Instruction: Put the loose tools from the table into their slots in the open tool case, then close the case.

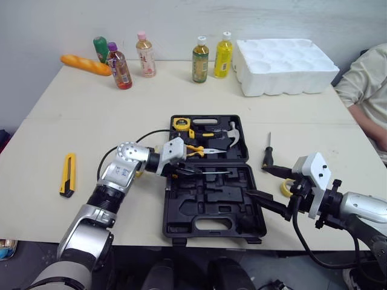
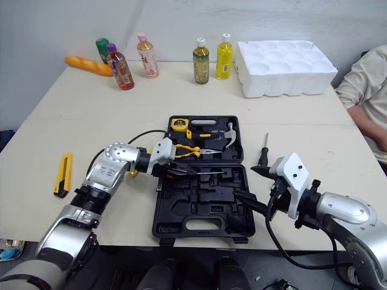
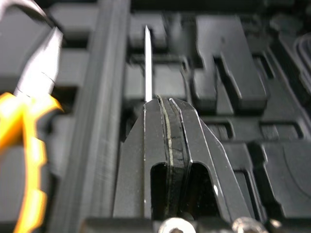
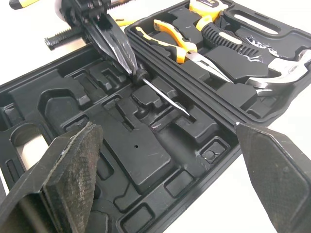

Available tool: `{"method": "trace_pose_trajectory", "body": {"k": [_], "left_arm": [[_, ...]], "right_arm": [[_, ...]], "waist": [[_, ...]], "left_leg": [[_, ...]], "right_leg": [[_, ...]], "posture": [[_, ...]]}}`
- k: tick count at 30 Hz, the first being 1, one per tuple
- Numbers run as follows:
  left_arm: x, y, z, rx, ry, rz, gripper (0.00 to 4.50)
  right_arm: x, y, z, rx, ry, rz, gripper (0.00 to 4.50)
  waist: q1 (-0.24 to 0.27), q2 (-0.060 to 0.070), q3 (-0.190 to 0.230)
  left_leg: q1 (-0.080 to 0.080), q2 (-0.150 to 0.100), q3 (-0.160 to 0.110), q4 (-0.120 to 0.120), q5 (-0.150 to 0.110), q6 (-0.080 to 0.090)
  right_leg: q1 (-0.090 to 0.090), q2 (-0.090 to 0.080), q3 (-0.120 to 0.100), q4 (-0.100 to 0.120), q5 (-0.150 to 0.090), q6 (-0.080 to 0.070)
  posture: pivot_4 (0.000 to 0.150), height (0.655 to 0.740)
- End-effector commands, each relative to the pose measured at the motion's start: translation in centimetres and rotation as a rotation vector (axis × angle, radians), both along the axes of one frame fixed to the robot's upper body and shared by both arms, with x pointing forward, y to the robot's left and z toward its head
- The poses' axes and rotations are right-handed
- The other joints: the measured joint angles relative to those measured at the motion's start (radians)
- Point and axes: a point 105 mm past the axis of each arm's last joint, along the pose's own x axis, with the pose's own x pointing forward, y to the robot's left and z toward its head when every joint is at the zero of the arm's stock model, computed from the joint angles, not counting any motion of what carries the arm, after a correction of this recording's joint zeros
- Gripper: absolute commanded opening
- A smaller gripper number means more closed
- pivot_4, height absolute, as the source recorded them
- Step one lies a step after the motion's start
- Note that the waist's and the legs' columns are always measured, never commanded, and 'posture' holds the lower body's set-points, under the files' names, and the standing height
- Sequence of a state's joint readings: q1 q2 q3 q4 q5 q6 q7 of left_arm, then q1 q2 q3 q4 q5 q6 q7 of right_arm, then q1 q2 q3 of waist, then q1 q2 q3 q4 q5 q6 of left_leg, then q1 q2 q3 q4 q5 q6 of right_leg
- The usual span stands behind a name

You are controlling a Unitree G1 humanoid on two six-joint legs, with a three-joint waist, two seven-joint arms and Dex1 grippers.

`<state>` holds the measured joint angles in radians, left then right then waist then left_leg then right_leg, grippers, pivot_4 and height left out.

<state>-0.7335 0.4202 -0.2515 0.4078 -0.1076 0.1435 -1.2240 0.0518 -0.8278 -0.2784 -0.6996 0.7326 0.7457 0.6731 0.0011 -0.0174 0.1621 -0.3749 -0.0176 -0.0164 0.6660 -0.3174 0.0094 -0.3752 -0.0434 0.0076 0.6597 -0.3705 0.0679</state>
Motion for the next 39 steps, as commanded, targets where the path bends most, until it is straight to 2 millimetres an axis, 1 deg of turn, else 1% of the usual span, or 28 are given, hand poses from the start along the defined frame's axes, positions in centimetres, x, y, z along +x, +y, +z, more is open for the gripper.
{"method": "trace_pose_trajectory", "body": {"k": [1, 4, 9, 13, 15, 20, 23, 25, 27, 29, 32, 33, 34, 35, 36, 37, 38, 39], "left_arm": [[0.2, 0.1, 0.0, 0.048, -0.010, 0.001, 0.03], [0.2, 0.6, -1.1, 0.111, -0.012, 0.006, 0.03], [0.4, 0.7, -2.0, 0.150, 0.001, 0.025, 0.03], [0.4, 0.9, -3.1, 0.215, 0.018, 0.030, 0.03], [0.2, 1.1, -4.0, 0.254, 0.026, 0.029, 0.03], [0.5, 1.7, -5.6, 0.348, 0.023, 0.064, 0.03], [0.1, 1.9, -6.1, 0.372, 0.031, 0.040, 0.03], [0.1, 1.9, -6.0, 0.369, 0.027, 0.039, 0.03], [0.3, 1.6, -5.5, 0.338, 0.019, 0.043, 0.03], [0.4, 0.9, -4.2, 0.264, 0.006, 0.032, 0.03], [0.2, 0.8, -1.3, 0.102, -0.012, 0.036, 0.03], [0.1, 1.0, -0.3, 0.043, -0.009, 0.049, 0.33], [0.1, 1.7, 0.8, -0.027, 0.006, 0.089, 0.66], [0.0, 2.7, 1.7, -0.079, 0.020, 0.130, 0.86], [-0.2, 3.8, 2.3, -0.116, 0.025, 0.164, 1.38], [-0.6, 5.2, 2.7, -0.143, 0.032, 0.203, 1.62], [-1.1, 6.2, 2.9, -0.162, 0.040, 0.231, 2.15], [-1.9, 7.4, 3.5, -0.209, 0.056, 0.266, 2.52]], "right_arm": [[-0.4, 0.3, 0.3, -0.005, -0.012, 0.023, 4.50], [-0.4, 0.3, 0.3, -0.005, -0.012, 0.021, 4.50], [-0.5, 0.3, 0.3, 0.001, -0.011, 0.019, 4.50], [-0.5, 0.3, 0.4, 0.007, -0.012, 0.018, 4.50], [-0.5, 0.3, 0.5, 0.008, -0.012, 0.018, 4.50], [-0.5, 0.3, 0.4, 0.008, -0.008, 0.018, 4.50], [-0.5, 0.3, 0.3, 0.006, -0.006, 0.015, 4.50], [-0.5, 0.2, 0.2, 0.000, -0.006, 0.009, 4.50], [-0.4, 0.2, 0.1, -0.001, -0.006, 0.007, 4.50], [-0.4, 0.2, 0.2, -0.004, -0.009, 0.008, 4.50], [-0.2, 0.0, 0.3, -0.022, -0.020, 0.009, 4.50], [-0.2, -0.2, 0.3, -0.026, -0.024, 0.008, 4.50], [-0.1, -0.6, 0.5, -0.032, -0.028, 0.003, 4.50], [-0.1, -1.1, 0.7, -0.038, -0.030, -0.003, 4.50], [-0.2, -1.7, 0.9, -0.043, -0.027, -0.008, 4.50], [-0.3, -2.5, 1.1, -0.051, -0.018, -0.012, 4.50], [-0.4, -3.1, 1.2, -0.058, -0.009, -0.014, 4.50], [-0.4, -4.1, 1.4, -0.069, 0.000, -0.029, 4.50]], "waist": [[0.000, 0.000, 0.000], [-0.001, 0.000, 0.000], [0.000, 0.000, 0.000], [0.001, 0.000, 0.000], [0.000, 0.000, 0.000], [0.001, 0.001, -0.002], [0.001, 0.001, -0.003], [0.000, 0.001, -0.003], [0.000, 0.001, -0.003], [0.001, 0.001, -0.003], [0.000, 0.001, -0.003], [-0.001, 0.001, -0.002], [-0.005, 0.002, -0.001], [-0.008, 0.002, 0.000], [-0.010, 0.002, 0.000], [-0.011, 0.001, 0.002], [-0.011, 0.001, 0.003], [-0.011, 0.001, 0.004]], "left_leg": [[0.000, 0.000, 0.000, 0.000, 0.000, 0.000], [0.000, 0.000, 0.000, 0.000, 0.000, 0.000], [0.001, 0.000, 0.000, 0.000, 0.000, 0.000], [0.002, 0.000, 0.000, 0.000, 0.000, 0.000], [0.003, 0.000, 0.000, 0.000, 0.000, 0.000], [0.008, 0.000, -0.001, -0.001, -0.001, 0.002], [0.017, 0.000, -0.001, -0.003, -0.002, 0.003], [0.019, 0.000, -0.001, -0.004, -0.003, 0.004], [0.019, 0.000, -0.001, -0.004, -0.003, 0.004], [0.019, 0.000, -0.001, -0.004, -0.003, 0.004], [0.018, 0.000, -0.001, -0.004, -0.003, 0.004], [0.017, 0.000, -0.001, -0.004, -0.003, 0.004], [0.015, 0.000, -0.001, -0.004, -0.003, 0.004], [0.013, 0.000, -0.001, -0.005, -0.003, 0.004], [0.009, 0.000, -0.001, -0.004, -0.003, 0.004], [0.003, 0.000, -0.001, -0.004, -0.001, 0.001], [0.000, 0.000, -0.001, -0.004, 0.000, 0.000], [-0.001, 0.001, -0.001, -0.004, 0.002, -0.004]], "right_leg": [[0.000, 0.000, 0.000, 0.000, 0.000, 0.000], [0.000, 0.000, 0.000, 0.000, 0.000, 0.000], [0.001, 0.000, 0.000, 0.000, 0.000, 0.000], [0.002, 0.000, 0.000, 0.000, 0.000, 0.000], [0.003, 0.000, 0.000, -0.001, 0.000, 0.000], [0.009, 0.000, -0.001, -0.004, 0.000, 0.000], [0.019, -0.001, -0.001, -0.007, 0.000, 0.000], [0.021, -0.002, -0.001, -0.008, 0.000, 0.000], [0.022, -0.002, -0.001, -0.008, 0.000, 0.000], [0.022, -0.002, -0.001, -0.009, 0.000, 0.000], [0.020, -0.002, -0.001, -0.009, 0.000, 0.000], [0.019, -0.002, -0.001, -0.009, 0.000, 0.000], [0.016, -0.002, -0.001, -0.009, 0.000, 0.000], [0.014, -0.002, -0.001, -0.008, 0.000, 0.000], [0.011, -0.002, -0.001, -0.008, 0.000, 0.000], [0.004, -0.002, -0.001, -0.006, 0.000, 0.000], [0.000, -0.001, -0.001, -0.005, 0.000, 0.000], [-0.001, -0.001, -0.001, -0.004, 0.000, 0.000]], "posture": [[0.150, 0.7400], [0.150, 0.7400], [0.150, 0.7400], [0.150, 0.7400], [0.150, 0.7400], [0.150, 0.7400], [0.150, 0.7400], [0.150, 0.7400], [0.150, 0.7400], [0.150, 0.7400], [0.150, 0.7400], [0.150, 0.7400], [0.150, 0.7400], [0.150, 0.7400], [0.150, 0.7400], [0.150, 0.7400], [0.150, 0.7400], [0.150, 0.7400]]}}
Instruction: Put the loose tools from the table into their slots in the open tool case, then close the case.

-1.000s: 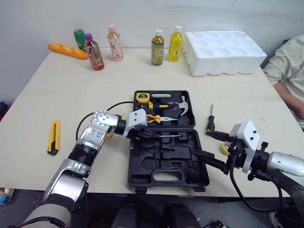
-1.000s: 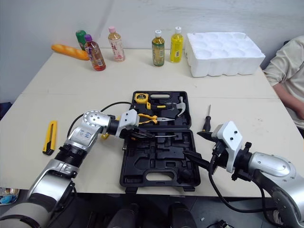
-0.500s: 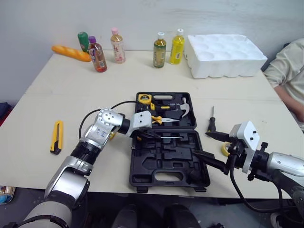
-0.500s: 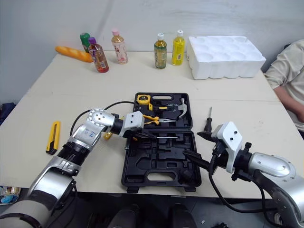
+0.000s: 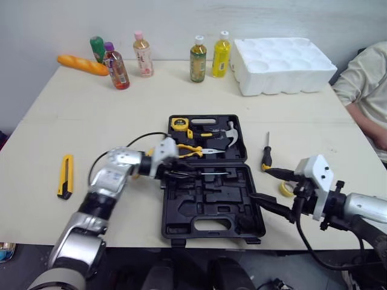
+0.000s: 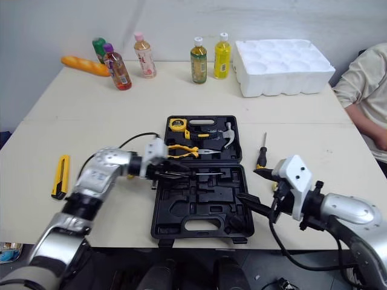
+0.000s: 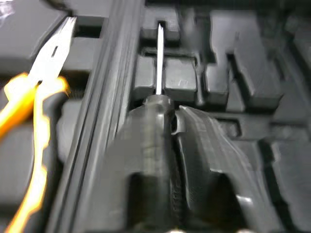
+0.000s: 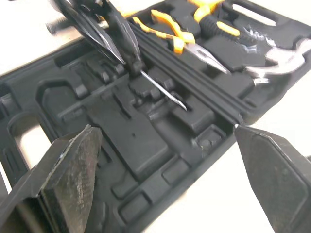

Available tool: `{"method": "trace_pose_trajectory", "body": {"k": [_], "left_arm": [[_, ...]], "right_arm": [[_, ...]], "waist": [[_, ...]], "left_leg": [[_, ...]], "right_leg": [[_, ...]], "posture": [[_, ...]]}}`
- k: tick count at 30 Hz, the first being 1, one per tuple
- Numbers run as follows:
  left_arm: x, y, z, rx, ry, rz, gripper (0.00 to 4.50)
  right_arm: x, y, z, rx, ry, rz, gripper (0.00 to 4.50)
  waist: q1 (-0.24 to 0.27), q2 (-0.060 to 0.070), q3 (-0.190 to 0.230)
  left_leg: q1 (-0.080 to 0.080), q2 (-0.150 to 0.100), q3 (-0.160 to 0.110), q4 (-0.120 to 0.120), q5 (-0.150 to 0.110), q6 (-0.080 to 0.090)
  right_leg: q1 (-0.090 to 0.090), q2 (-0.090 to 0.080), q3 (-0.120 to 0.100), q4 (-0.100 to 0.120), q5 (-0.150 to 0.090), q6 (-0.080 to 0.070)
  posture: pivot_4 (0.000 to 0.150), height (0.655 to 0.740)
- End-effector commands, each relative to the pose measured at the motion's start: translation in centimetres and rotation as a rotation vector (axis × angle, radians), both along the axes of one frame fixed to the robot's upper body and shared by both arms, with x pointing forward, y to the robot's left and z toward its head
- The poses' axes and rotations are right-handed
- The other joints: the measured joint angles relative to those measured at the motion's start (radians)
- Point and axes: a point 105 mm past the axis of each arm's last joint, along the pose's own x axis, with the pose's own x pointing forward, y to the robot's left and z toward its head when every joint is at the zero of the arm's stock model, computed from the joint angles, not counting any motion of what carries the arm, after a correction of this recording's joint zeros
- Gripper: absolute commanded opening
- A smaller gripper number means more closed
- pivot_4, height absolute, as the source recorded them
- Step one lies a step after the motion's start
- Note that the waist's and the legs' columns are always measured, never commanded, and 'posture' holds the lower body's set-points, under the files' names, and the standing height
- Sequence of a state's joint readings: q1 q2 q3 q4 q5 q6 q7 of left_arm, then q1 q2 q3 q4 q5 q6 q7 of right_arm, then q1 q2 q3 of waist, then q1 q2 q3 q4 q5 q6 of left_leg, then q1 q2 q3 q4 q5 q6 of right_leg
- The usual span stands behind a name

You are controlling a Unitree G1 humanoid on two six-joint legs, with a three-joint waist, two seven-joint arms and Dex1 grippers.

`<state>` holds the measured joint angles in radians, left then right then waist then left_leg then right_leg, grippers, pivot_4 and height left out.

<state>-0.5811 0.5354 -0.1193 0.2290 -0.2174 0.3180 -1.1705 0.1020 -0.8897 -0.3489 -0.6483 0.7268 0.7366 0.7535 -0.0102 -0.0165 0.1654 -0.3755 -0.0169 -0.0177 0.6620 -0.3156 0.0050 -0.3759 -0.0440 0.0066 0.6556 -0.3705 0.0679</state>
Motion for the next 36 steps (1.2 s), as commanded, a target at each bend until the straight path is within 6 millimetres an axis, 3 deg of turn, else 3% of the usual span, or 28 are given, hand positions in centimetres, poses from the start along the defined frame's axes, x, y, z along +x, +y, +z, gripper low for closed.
{"method": "trace_pose_trajectory", "body": {"k": [1, 2, 4, 6, 9, 12, 15, 19, 26, 30, 36], "left_arm": [[-1.8, 3.7, 3.6, -0.162, -0.021, 0.100, 2.83], [-2.5, 4.9, 4.2, -0.215, -0.007, 0.136, 3.14], [-4.4, 10.7, 3.3, -0.221, 0.037, 0.356, 3.87], [-6.1, 14.3, 2.8, -0.204, 0.052, 0.515, 4.47], [-8.4, 18.7, 2.2, -0.176, 0.045, 0.718, 4.47], [-11.1, 23.5, 1.2, -0.183, 0.048, 0.968, 4.47], [-13.9, 26.3, 0.4, -0.156, 0.037, 1.132, 4.47], [-16.2, 28.3, 0.1, -0.108, 0.028, 1.229, 4.47], [-16.5, 30.3, -0.8, 0.068, -0.030, 1.318, 4.47], [-15.7, 28.8, -0.1, 0.019, -0.015, 1.244, 4.47], [-12.4, 24.3, 2.3, -0.033, -0.022, 1.001, 4.47]], "right_arm": [[-0.2, -2.7, 1.9, -0.030, -0.035, -0.026, 4.50], [-0.1, -3.8, 2.0, -0.036, -0.025, -0.047, 4.50], [0.4, -8.1, 1.6, -0.085, 0.005, -0.166, 4.50], [0.5, -11.4, 1.8, -0.111, 0.018, -0.252, 4.50], [0.8, -14.1, 2.5, -0.084, 0.010, -0.333, 4.50], [0.9, -16.8, 1.5, -0.146, 0.026, -0.392, 4.50], [1.2, -18.7, 1.1, -0.153, 0.027, -0.435, 4.50], [1.5, -20.1, 1.1, -0.190, 0.024, -0.441, 4.50], [2.6, -20.7, 0.9, -0.199, 0.007, -0.426, 4.50], [2.8, -20.2, 0.6, -0.163, -0.018, -0.394, 4.50], [3.5, -16.1, 1.0, -0.115, -0.077, -0.345, 4.50]], "waist": [[0.001, 0.001, 0.002], [0.003, 0.002, 0.004], [0.007, 0.003, 0.005], [0.005, 0.003, 0.008], [0.006, 0.004, 0.012], [0.011, 0.005, 0.012], [0.009, 0.006, 0.012], [0.006, 0.006, 0.012], [0.005, 0.008, 0.013], [0.005, 0.009, 0.013], [0.006, 0.010, 0.013]], "left_leg": [[0.000, 0.000, 0.000, 0.000, 0.001, -0.001], [0.000, 0.000, 0.000, -0.001, 0.001, -0.002], [0.001, 0.000, 0.000, -0.001, -0.002, 0.004], [0.003, 0.000, 0.001, -0.001, -0.003, 0.006], [0.005, 0.000, 0.001, -0.001, -0.005, 0.008], [0.005, 0.000, 0.000, -0.002, -0.005, 0.009], [0.005, 0.000, 0.001, -0.006, -0.005, 0.008], [0.005, 0.000, 0.002, -0.013, -0.005, 0.008], [0.005, 0.000, 0.003, -0.014, -0.004, 0.006], [0.005, 0.000, 0.003, -0.014, -0.003, 0.005], [0.004, 0.000, 0.003, -0.015, -0.003, 0.005]], "right_leg": [[0.000, 0.000, 0.000, 0.000, 0.000, 0.000], [0.000, 0.000, 0.000, 0.000, 0.000, 0.000], [0.002, 0.000, -0.001, -0.001, 0.000, 0.000], [0.005, -0.001, 0.000, -0.003, 0.000, 0.000], [0.006, -0.002, 0.000, -0.004, 0.000, 0.000], [0.006, -0.003, 0.000, -0.004, 0.000, -0.001], [0.006, -0.003, 0.000, -0.007, 0.000, -0.001], [0.004, -0.004, 0.000, -0.012, 0.000, -0.001], [0.003, -0.004, -0.001, -0.011, -0.001, -0.002], [0.003, -0.004, -0.001, -0.011, 0.000, -0.004], [0.002, -0.004, -0.001, -0.011, 0.000, -0.004]], "posture": [[0.150, 0.7400], [0.150, 0.7400], [0.150, 0.7400], [0.150, 0.7400], [0.150, 0.7400], [0.150, 0.7400], [0.150, 0.7400], [0.150, 0.7400], [0.150, 0.7400], [0.150, 0.7400], [0.150, 0.7400]]}}
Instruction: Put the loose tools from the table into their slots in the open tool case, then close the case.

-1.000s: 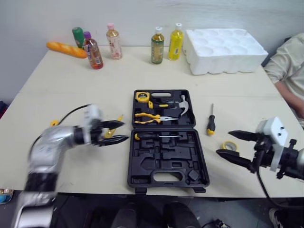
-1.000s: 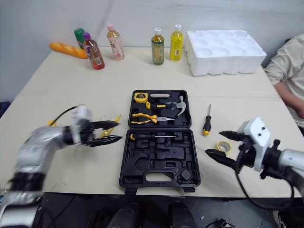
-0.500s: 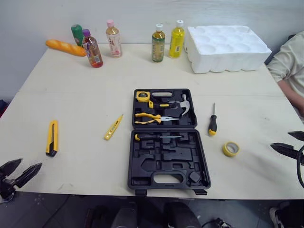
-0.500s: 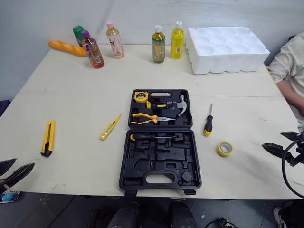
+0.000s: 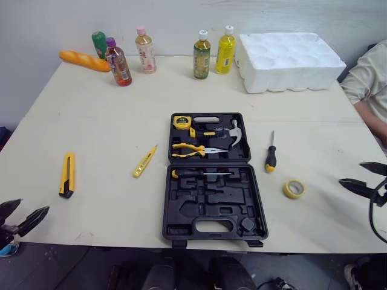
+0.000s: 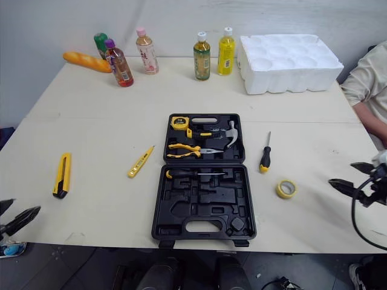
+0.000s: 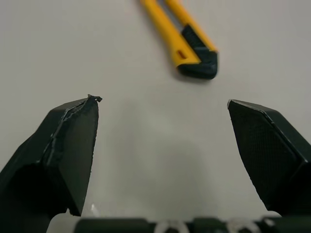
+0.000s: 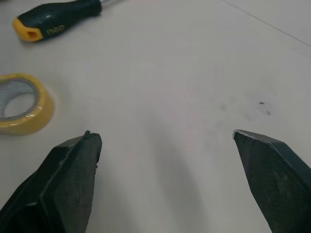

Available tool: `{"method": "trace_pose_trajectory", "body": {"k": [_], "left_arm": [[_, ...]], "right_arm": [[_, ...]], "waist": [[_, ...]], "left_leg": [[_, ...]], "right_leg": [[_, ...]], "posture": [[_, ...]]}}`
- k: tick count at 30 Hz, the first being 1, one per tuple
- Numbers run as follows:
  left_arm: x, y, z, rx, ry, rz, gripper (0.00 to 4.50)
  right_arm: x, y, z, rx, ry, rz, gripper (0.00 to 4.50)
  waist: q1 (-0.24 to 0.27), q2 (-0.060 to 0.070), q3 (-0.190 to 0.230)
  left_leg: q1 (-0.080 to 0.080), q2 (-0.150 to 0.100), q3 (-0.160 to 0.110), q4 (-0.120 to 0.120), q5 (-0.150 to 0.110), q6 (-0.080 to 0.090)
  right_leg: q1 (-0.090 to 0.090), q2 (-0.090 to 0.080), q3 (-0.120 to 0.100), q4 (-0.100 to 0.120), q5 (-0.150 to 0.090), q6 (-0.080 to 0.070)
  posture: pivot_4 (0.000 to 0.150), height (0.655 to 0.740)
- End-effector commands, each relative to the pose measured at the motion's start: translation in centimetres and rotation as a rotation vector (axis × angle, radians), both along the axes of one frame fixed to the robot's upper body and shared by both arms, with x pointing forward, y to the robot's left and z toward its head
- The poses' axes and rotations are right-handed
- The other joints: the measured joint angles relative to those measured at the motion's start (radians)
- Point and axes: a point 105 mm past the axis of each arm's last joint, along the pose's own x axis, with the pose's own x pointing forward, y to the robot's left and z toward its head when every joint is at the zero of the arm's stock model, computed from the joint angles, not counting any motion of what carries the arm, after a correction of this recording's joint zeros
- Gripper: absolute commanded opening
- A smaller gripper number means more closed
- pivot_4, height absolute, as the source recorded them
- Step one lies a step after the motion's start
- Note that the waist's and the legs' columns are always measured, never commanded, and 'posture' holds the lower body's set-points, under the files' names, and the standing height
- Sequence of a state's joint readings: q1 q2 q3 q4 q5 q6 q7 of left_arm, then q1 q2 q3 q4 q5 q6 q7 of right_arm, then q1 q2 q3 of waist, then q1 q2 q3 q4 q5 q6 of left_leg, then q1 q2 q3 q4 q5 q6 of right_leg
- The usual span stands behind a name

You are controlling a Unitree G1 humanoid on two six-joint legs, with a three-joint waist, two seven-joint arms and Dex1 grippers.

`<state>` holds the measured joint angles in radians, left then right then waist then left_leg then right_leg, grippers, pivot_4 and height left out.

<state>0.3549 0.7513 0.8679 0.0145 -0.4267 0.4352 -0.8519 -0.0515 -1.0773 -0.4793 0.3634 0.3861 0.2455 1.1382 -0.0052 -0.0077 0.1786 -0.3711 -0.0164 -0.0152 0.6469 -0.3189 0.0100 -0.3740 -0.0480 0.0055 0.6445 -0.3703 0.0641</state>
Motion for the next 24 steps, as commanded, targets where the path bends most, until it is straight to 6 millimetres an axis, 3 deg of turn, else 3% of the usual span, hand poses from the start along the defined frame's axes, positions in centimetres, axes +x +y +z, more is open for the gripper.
{"method": "trace_pose_trajectory", "body": {"k": [1, 7, 11, 16, 21, 24], "left_arm": [[3.2, -4.8, 3.5, -0.005, -0.063, -0.259, 4.47], [5.8, -14.8, 7.8, 0.002, -0.138, -0.686, 4.47], [6.6, -20.3, 10.1, -0.014, -0.193, -0.941, 4.47], [9.3, -24.6, 10.6, -0.006, -0.239, -1.113, 4.47], [9.7, -28.3, 11.3, -0.018, -0.267, -1.295, 4.47], [10.1, -29.4, 11.5, -0.015, -0.279, -1.340, 4.47]], "right_arm": [[0.7, 4.4, 1.7, 0.053, -0.088, 0.060, 4.50], [1.7, 12.1, 2.5, 0.177, -0.114, 0.042, 4.50], [3.2, 14.7, 1.8, 0.207, -0.075, -0.098, 4.50], [5.8, 16.0, 0.1, 0.247, -0.024, -0.332, 4.50], [7.5, 17.5, -0.5, 0.302, 0.002, -0.408, 4.50], [8.0, 18.0, -1.0, 0.301, 0.015, -0.428, 4.50]], "waist": [[0.000, 0.002, 0.000], [-0.001, 0.003, 0.000], [-0.004, 0.002, 0.000], [-0.002, 0.002, 0.000], [-0.005, 0.002, 0.000], [-0.007, 0.002, 0.000]], "left_leg": [[0.000, 0.000, 0.000, 0.001, 0.000, -0.001], [-0.001, 0.000, -0.001, 0.001, 0.001, -0.002], [-0.001, 0.000, 0.000, 0.001, 0.002, -0.004], [-0.002, -0.001, 0.000, 0.001, 0.008, -0.013], [-0.005, -0.001, 0.000, 0.002, 0.010, -0.012], [-0.008, -0.002, 0.000, 0.004, 0.011, -0.012]], "right_leg": [[0.000, 0.000, 0.000, 0.002, 0.000, 0.000], [-0.001, 0.000, 0.000, 0.003, 0.000, 0.000], [-0.002, 0.000, 0.000, 0.004, 0.000, 0.000], [-0.003, 0.002, 0.000, 0.005, 0.000, 0.000], [-0.007, 0.003, 0.001, 0.013, 0.000, 0.000], [-0.010, 0.003, 0.001, 0.015, 0.000, 0.000]], "posture": [[0.150, 0.7400], [0.150, 0.7400], [0.150, 0.7400], [0.150, 0.7400], [0.150, 0.7400], [0.150, 0.7400]]}}
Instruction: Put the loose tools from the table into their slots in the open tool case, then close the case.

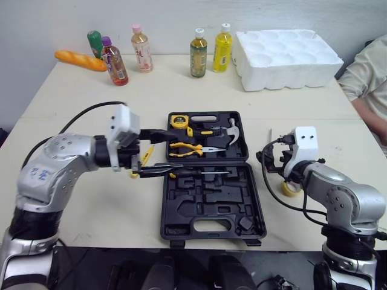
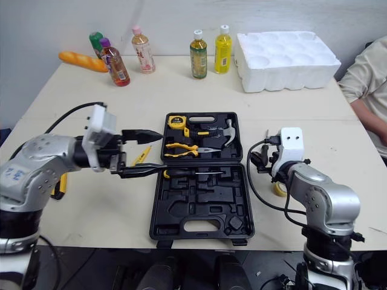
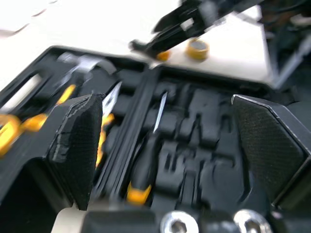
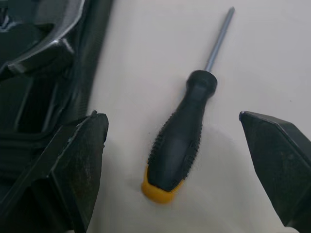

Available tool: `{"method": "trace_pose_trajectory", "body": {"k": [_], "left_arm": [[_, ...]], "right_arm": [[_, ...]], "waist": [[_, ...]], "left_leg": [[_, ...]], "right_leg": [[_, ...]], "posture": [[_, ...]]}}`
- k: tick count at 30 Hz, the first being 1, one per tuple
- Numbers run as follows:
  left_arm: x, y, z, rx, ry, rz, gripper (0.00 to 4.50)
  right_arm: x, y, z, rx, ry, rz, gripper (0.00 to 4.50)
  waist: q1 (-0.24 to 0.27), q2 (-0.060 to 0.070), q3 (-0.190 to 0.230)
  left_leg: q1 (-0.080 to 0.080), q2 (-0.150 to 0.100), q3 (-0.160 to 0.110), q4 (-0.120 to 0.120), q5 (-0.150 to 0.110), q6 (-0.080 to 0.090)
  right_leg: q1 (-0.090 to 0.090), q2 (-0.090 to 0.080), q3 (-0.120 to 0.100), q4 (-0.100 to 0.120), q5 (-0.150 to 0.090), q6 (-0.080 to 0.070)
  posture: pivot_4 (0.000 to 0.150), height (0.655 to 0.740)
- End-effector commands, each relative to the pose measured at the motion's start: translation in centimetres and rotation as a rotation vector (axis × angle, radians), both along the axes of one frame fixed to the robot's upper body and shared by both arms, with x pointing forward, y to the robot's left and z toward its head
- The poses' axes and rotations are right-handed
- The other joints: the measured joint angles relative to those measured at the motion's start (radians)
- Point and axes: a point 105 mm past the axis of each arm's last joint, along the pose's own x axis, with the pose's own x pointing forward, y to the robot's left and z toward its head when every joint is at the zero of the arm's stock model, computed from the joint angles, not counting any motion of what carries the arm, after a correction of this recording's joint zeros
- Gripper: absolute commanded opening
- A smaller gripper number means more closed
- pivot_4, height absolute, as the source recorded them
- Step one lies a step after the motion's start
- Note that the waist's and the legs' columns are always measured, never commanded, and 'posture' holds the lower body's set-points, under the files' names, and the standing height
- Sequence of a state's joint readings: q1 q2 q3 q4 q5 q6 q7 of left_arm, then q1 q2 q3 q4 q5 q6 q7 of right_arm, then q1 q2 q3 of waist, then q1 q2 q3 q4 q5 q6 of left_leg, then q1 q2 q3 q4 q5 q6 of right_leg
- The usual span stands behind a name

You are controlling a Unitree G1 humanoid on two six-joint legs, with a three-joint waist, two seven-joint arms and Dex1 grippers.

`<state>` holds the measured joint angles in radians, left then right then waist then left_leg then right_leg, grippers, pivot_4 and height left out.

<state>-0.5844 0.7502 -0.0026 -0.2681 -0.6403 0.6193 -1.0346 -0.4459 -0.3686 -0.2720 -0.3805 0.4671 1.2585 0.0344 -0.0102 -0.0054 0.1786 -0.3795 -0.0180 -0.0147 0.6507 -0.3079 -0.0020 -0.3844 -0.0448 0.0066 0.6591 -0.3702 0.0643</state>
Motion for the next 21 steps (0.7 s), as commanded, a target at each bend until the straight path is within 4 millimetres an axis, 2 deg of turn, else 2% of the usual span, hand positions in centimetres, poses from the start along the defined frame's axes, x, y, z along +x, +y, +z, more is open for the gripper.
{"method": "trace_pose_trajectory", "body": {"k": [1, 3, 8, 10, 12, 15, 16, 17, 21], "left_arm": [[0.2, -0.9, 0.5, 0.005, -0.043, -0.048, 4.47], [0.3, -1.5, 0.8, -0.004, -0.054, -0.073, 4.47], [0.7, -2.2, 1.5, -0.034, -0.070, -0.089, 4.47], [0.7, -2.4, 1.5, -0.034, -0.072, -0.096, 4.50], [0.6, -2.4, 1.4, -0.032, -0.074, -0.106, 4.50], [0.5, -2.5, 1.4, -0.032, -0.075, -0.115, 4.50], [0.5, -2.6, 1.5, -0.033, -0.076, -0.118, 4.50], [0.6, -2.7, 1.5, -0.035, -0.078, -0.121, 4.50], [0.8, -2.9, 1.4, -0.033, -0.066, -0.117, 4.50]], "right_arm": [[0.4, 0.1, 0.1, -0.031, -0.006, -0.034, 4.50], [0.6, 0.5, -0.2, -0.023, -0.003, -0.039, 4.50], [0.7, 0.1, -0.6, -0.016, -0.006, -0.097, 4.50], [0.6, -0.1, -0.8, -0.017, -0.011, -0.117, 3.97], [0.5, -0.1, -0.9, -0.020, -0.012, -0.122, 3.19], [0.3, 0.0, -0.9, -0.018, -0.017, -0.125, 1.64], [0.3, -0.1, -0.8, -0.011, -0.023, -0.128, 1.34], [0.2, -0.1, -0.6, -0.005, -0.030, -0.131, 1.08], [0.2, -0.2, 0.9, 0.024, -0.088, -0.115, 1.08]], "waist": [[-0.003, 0.000, 0.000], [-0.009, 0.000, 0.000], [-0.021, 0.000, 0.000], [-0.021, 0.000, 0.000], [-0.020, 0.000, 0.000], [-0.019, 0.000, 0.000], [-0.019, 0.000, 0.000], [-0.019, 0.000, 0.000], [-0.019, 0.000, 0.000]], "left_leg": [[-0.002, 0.000, 0.000, 0.000, 0.000, 0.000], [-0.008, 0.000, 0.000, 0.002, 0.002, 0.000], [-0.010, 0.000, 0.000, 0.002, 0.003, 0.000], [-0.009, 0.000, 0.000, 0.002, 0.004, 0.000], [-0.009, 0.000, 0.000, 0.002, 0.004, 0.000], [-0.010, 0.000, 0.000, 0.002, 0.004, 0.000], [-0.009, 0.000, 0.000, 0.002, 0.004, 0.000], [-0.010, 0.000, 0.000, 0.002, 0.004, 0.000], [-0.010, 0.000, 0.000, 0.003, 0.004, 0.000]], "right_leg": [[-0.002, 0.000, 0.000, 0.001, 0.000, 0.000], [-0.009, 0.000, 0.000, 0.004, 0.000, 0.000], [-0.010, 0.000, 0.001, 0.006, 0.000, 0.000], [-0.010, 0.001, 0.000, 0.006, 0.000, 0.000], [-0.010, 0.001, 0.000, 0.006, 0.000, 0.000], [-0.010, 0.001, 0.001, 0.006, 0.000, 0.000], [-0.010, 0.001, 0.001, 0.006, 0.000, 0.000], [-0.010, 0.001, 0.001, 0.006, 0.000, 0.000], [-0.010, 0.001, 0.001, 0.006, 0.000, 0.000]], "posture": [[0.150, 0.7400], [0.150, 0.7400], [0.150, 0.7400], [0.150, 0.7400], [0.150, 0.7400], [0.150, 0.7400], [0.150, 0.7400], [0.150, 0.7400], [0.150, 0.7400]]}}
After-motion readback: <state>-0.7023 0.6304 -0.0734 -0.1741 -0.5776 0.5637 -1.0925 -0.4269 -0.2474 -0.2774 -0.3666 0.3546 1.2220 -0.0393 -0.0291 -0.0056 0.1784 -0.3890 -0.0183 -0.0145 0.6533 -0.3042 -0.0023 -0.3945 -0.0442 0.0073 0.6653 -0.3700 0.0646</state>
